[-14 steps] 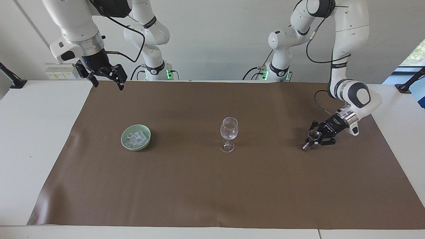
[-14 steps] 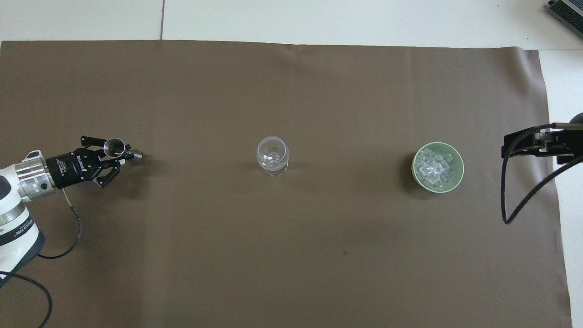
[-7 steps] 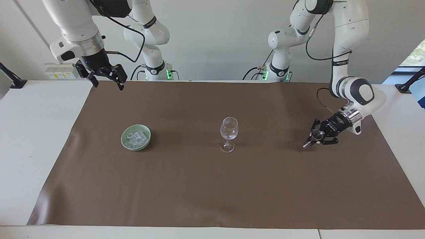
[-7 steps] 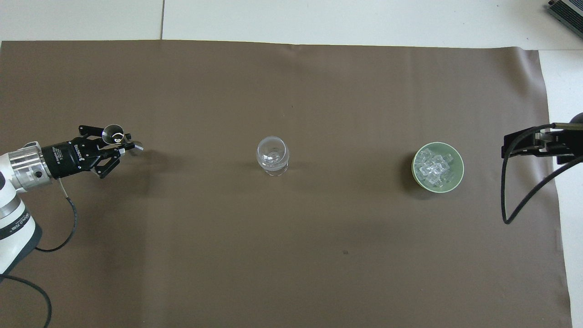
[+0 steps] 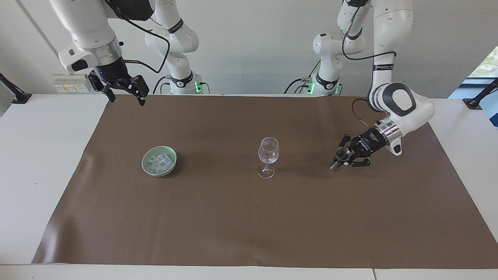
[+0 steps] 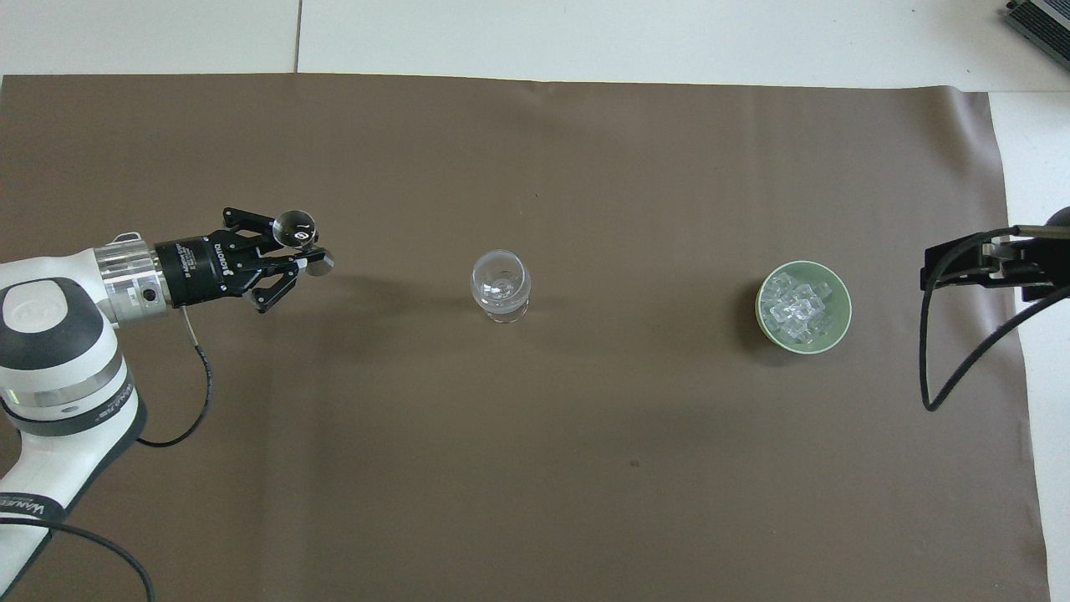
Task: Pour wine and add ice with both arms
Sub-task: 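Lift the jigger with the left gripper and carry it beside the clear glass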
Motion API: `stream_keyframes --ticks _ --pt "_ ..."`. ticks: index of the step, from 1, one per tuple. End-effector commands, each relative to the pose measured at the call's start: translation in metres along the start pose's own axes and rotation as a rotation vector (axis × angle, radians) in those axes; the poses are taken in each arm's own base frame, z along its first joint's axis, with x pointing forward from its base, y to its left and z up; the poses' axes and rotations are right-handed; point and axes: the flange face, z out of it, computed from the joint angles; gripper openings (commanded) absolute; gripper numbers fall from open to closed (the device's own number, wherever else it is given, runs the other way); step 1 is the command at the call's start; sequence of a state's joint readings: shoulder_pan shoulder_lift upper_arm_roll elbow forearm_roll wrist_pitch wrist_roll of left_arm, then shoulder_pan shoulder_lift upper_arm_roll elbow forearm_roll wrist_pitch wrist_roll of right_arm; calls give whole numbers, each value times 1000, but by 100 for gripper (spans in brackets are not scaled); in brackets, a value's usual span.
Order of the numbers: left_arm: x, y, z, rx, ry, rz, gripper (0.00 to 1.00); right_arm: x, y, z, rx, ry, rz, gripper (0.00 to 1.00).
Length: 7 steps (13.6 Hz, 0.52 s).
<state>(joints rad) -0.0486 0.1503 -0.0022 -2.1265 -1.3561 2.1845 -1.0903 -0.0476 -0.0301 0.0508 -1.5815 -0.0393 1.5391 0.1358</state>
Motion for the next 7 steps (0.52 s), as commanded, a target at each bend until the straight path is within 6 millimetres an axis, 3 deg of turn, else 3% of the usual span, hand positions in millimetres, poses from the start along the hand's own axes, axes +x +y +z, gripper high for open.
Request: stream_keyframes --ticks 1,3,7 --pt "-29 -26 29 -13 40 5 0 -2 2 -4 19 2 11 100" --pt "-48 -43 42 15 34 36 0 -2 2 -3 19 0 11 100" --pt "-94 -64 38 44 -16 75 0 -2 2 -4 19 2 10 100"
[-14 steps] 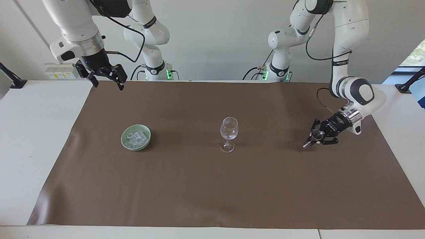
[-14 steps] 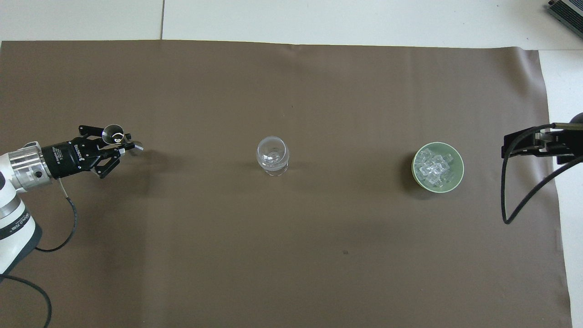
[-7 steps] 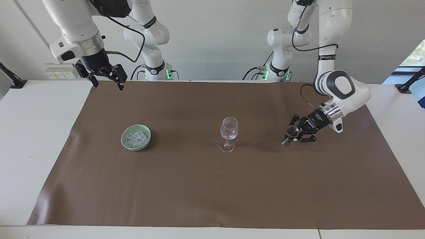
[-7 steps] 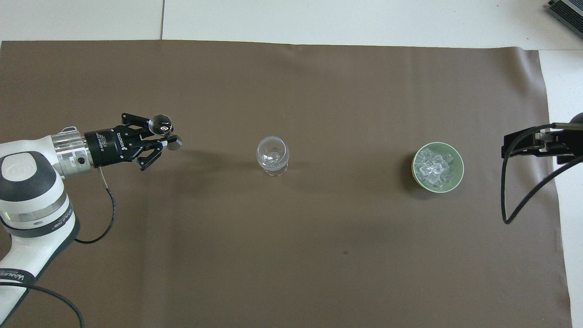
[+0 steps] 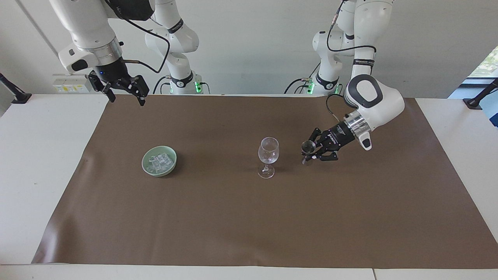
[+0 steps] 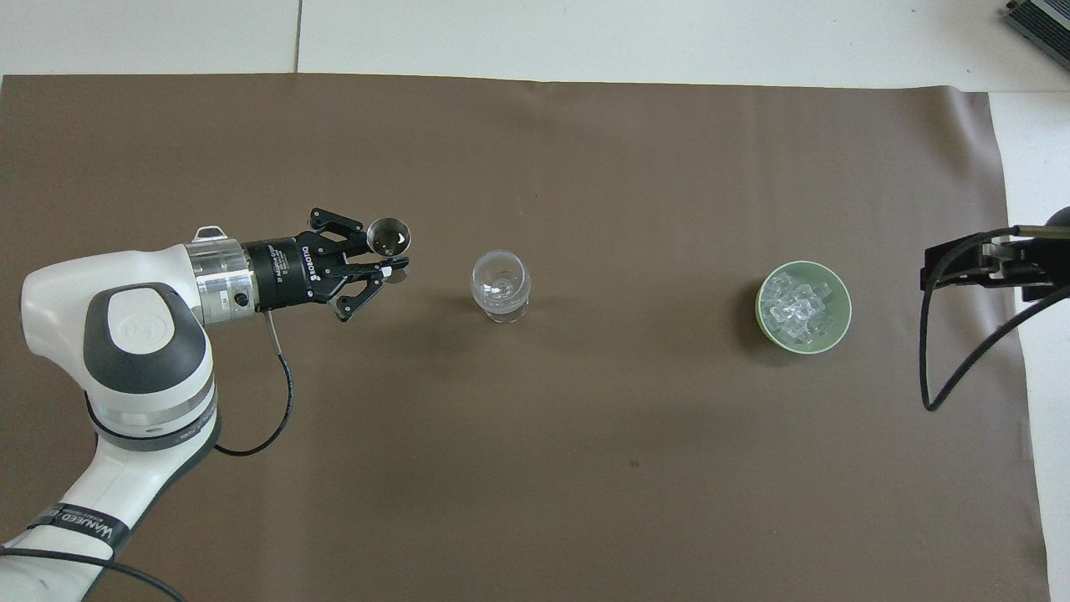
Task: Pour wine and add ice with both arms
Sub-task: 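Lift the jigger with the left gripper and carry it beside the clear glass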
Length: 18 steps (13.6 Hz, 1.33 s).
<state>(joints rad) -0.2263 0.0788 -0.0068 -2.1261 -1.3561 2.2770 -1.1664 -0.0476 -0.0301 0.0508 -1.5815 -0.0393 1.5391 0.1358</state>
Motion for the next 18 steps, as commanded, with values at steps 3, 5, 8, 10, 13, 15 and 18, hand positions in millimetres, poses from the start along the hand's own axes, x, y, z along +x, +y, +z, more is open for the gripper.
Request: stream_keyframes --ticks 3,5,8,10,13,15,18 --pt "-42 -24 -12 8 -39 46 0 -2 2 -3 19 0 11 100" --pt "-49 -29 -9 13 -34 64 0 -2 2 -3 19 0 11 100" --pt "-50 -33 -9 43 17 116 0 -2 2 -3 19 0 11 100" --pt "-49 -35 -9 53 41 130 0 -2 2 -4 19 2 11 100" --pt "-49 -37 -4 54 64 73 0 -2 2 -3 19 0 10 100" --pt "-47 -35 -5 27 74 24 0 -2 2 -3 19 0 11 100" --pt "-42 -38 -1 -16 99 -42 0 -2 2 -4 19 2 11 100"
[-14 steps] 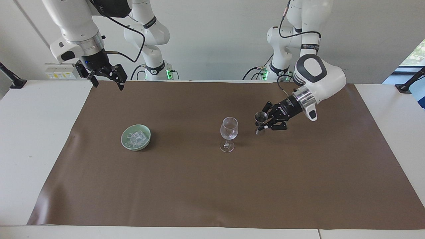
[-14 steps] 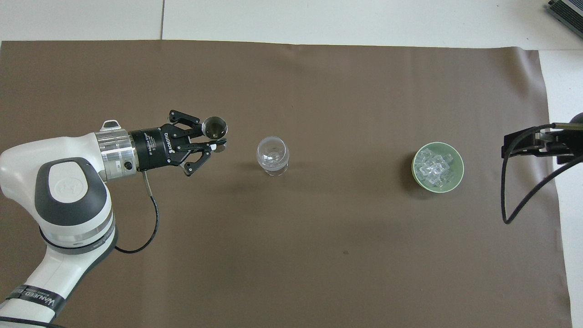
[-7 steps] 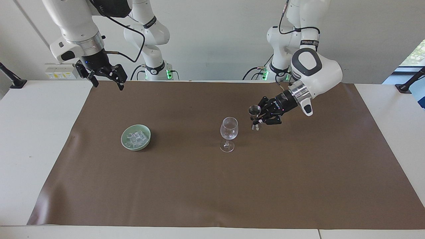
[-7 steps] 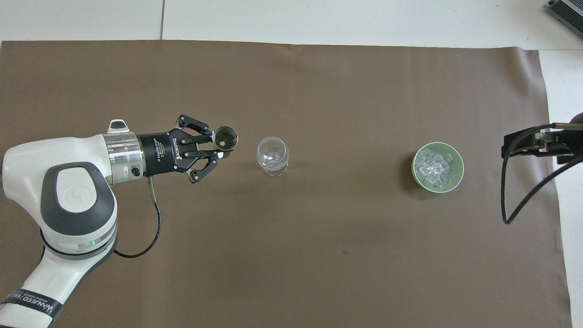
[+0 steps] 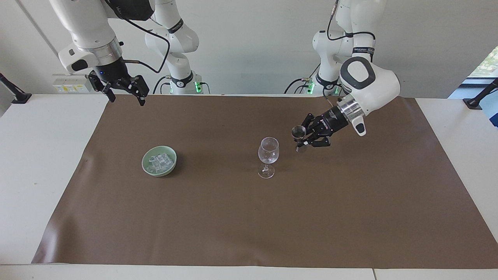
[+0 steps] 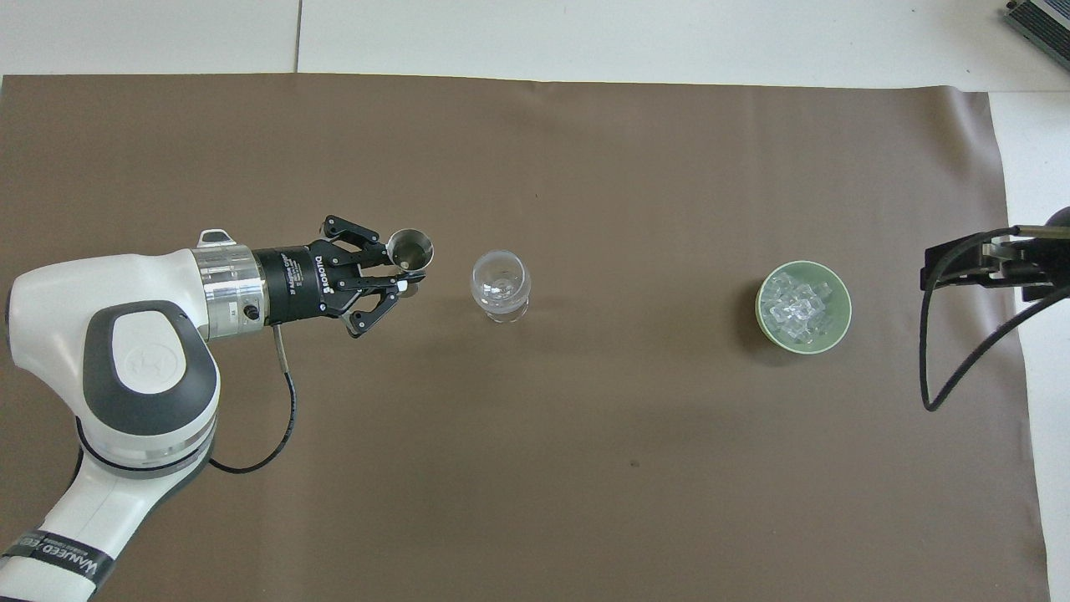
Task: Pour wine and add ice with both arms
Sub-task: 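Lift the jigger with the left gripper and carry it beside the clear glass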
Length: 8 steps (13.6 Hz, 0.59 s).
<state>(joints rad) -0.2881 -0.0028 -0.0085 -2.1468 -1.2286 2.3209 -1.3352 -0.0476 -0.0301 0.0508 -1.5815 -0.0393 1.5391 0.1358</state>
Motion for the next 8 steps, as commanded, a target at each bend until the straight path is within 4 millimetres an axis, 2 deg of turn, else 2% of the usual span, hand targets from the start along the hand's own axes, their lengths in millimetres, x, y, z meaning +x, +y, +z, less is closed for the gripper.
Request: stream_keyframes --ticks 1,3,8 --pt "-1 -15 4 -44 37 -54 0 -2 2 -4 19 2 11 100" --pt "-5 -23 14 -52 47 -68 0 -2 2 -3 19 0 10 100" --pt "-9 -28 18 -36 100 -10 0 -2 2 -3 19 0 11 100"
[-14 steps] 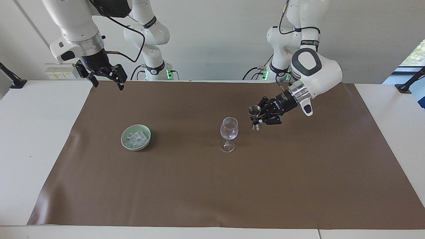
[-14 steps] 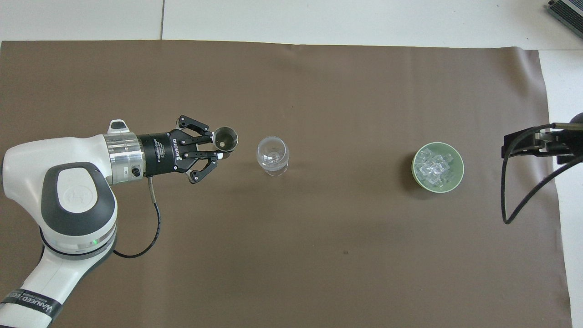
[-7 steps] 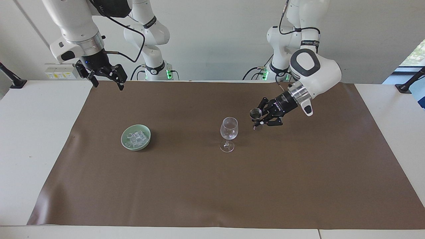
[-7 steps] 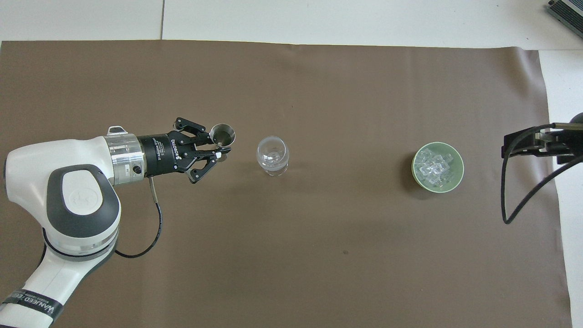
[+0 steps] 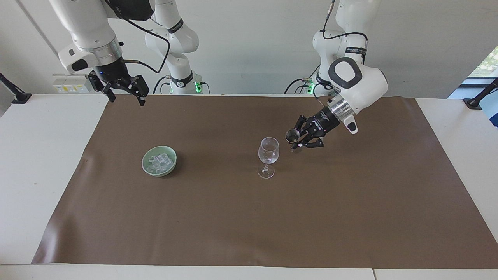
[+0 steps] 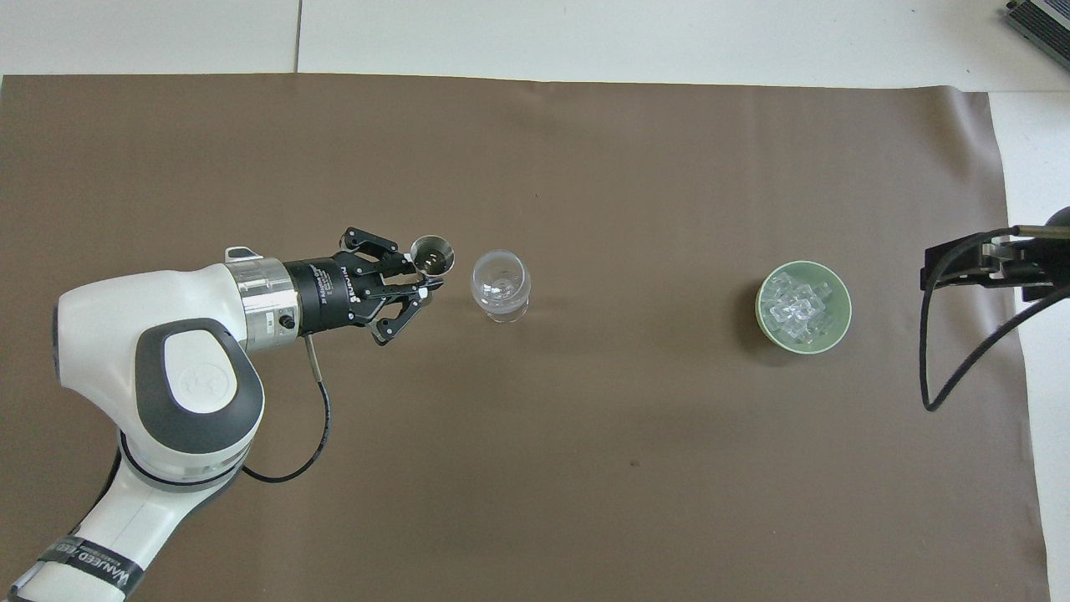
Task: Pour wine and add ice with both arms
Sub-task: 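Lift the jigger with the left gripper and carry it beside the clear glass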
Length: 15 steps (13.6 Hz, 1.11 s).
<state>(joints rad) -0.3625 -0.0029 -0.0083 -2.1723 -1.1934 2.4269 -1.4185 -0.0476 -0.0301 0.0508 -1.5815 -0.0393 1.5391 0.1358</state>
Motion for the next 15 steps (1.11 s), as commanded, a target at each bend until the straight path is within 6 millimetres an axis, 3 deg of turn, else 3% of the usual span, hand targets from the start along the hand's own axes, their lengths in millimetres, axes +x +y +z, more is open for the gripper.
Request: stream_keyframes --ticks 1,15 --pt "-5 -10 -4 -6 50 25 0 -2 2 -3 19 0 11 100" --pt "-26 -13 -3 -14 168 -14 0 -2 2 -3 19 0 10 100"
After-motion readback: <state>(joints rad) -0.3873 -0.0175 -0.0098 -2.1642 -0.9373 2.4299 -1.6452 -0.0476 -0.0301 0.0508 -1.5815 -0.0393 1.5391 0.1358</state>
